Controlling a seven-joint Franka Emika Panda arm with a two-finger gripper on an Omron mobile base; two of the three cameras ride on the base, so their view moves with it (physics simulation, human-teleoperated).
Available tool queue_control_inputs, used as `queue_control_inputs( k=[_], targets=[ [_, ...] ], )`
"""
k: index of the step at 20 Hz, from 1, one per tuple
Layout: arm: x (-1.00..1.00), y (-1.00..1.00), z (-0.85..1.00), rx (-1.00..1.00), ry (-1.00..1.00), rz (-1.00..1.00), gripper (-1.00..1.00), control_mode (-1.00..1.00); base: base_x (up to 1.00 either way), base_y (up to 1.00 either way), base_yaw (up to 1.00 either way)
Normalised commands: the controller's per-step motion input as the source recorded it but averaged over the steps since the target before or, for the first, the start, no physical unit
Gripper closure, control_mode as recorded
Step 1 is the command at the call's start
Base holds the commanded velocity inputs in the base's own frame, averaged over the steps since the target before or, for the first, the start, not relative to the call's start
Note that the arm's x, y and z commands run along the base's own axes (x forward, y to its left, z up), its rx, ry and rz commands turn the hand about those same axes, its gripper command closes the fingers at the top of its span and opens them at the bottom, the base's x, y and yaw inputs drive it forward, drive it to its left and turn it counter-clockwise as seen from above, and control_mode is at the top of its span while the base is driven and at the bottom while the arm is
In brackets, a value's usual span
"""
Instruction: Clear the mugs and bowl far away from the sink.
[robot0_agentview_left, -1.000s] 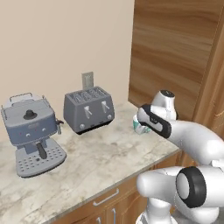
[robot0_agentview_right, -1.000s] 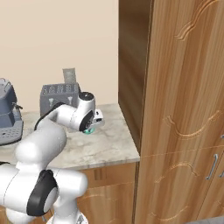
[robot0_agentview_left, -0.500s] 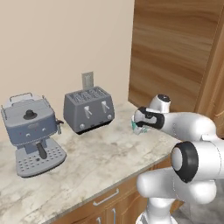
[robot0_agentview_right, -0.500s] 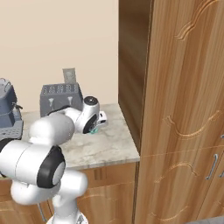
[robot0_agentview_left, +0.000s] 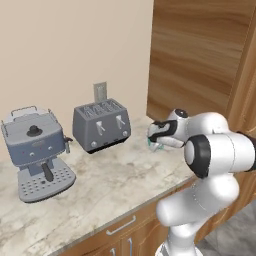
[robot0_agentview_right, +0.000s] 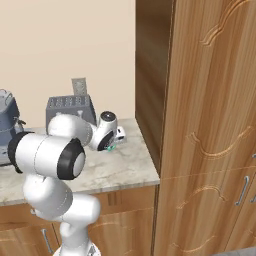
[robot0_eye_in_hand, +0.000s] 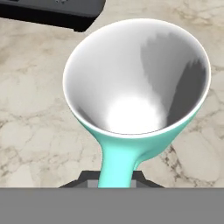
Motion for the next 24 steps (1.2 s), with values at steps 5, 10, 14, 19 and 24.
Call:
queue_control_inputs(
  k=[5,10,14,19,24],
  targets=[
    [0.42,-0.02,-0.22,0.01,0.04,0.0,1.0,-1.0,0.0,0.0,0.0],
    [0.38,0.0,-0.34,0.02,0.04,0.0,1.0,-1.0,0.0,0.0,0.0],
    [0.28,0.0,-0.43,0.03,0.02,0.0,1.0,-1.0,0.0,0.0,0.0],
    [0.24,0.0,-0.42,0.02,0.0,0.0,1.0,-1.0,0.0,0.0,0.0],
    [0.05,0.01,-0.31,0.02,0.01,0.0,-1.0,-1.0,0.0,0.0,0.0]
  ],
)
